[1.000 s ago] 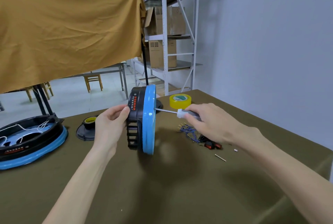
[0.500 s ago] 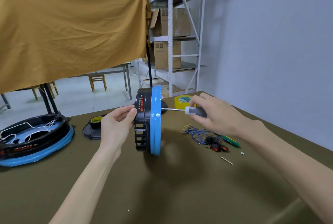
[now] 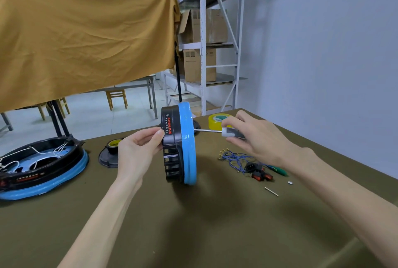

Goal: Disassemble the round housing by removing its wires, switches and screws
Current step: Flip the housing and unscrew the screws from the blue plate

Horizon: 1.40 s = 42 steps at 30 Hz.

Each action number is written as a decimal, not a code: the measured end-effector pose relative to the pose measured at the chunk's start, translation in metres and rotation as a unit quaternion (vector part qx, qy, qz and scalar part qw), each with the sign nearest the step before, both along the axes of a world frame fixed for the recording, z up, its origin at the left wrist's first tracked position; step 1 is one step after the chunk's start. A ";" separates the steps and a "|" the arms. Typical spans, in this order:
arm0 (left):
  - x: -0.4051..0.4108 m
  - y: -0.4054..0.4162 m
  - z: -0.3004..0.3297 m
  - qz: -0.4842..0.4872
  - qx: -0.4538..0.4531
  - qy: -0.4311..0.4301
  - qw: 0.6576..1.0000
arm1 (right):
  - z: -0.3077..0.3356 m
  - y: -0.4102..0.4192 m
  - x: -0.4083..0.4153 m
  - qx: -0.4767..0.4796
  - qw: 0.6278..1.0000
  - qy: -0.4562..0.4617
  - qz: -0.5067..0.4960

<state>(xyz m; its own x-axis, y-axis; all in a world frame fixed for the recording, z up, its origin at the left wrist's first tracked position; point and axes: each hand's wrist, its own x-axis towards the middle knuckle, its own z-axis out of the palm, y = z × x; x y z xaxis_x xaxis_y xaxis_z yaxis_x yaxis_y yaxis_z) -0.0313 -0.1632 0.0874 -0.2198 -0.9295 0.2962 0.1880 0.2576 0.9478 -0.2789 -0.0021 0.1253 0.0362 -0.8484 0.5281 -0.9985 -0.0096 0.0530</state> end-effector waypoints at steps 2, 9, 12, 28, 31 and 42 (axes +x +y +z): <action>-0.001 0.001 0.000 0.003 0.000 0.004 1.000 | -0.001 -0.001 0.002 -0.007 1.000 0.018 -0.004; -0.004 0.005 0.002 0.020 0.002 -0.004 1.000 | -0.016 -0.004 0.003 -0.013 0.993 -0.121 -0.009; 0.004 -0.004 0.002 0.022 0.038 -0.004 0.999 | -0.032 -0.003 -0.001 0.039 0.969 -0.242 -0.022; 0.037 -0.027 -0.008 -0.009 0.208 0.125 0.970 | -0.093 -0.051 0.055 0.132 0.957 -0.257 -0.005; 0.045 -0.035 -0.013 -0.026 0.232 0.161 0.959 | -0.083 -0.077 0.098 0.105 0.964 -0.217 0.115; 0.059 -0.050 -0.075 -0.094 0.414 0.089 0.901 | -0.082 -0.067 0.135 0.067 0.981 0.067 0.172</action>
<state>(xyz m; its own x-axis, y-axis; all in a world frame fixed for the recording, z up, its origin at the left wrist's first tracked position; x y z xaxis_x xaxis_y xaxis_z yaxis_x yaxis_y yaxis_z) 0.0277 -0.2129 0.0127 -0.4141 -0.7991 -0.4358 0.3233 -0.5767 0.7503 -0.1434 -0.0692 0.0433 0.3936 -0.8356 0.3832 -0.9193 -0.3606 0.1578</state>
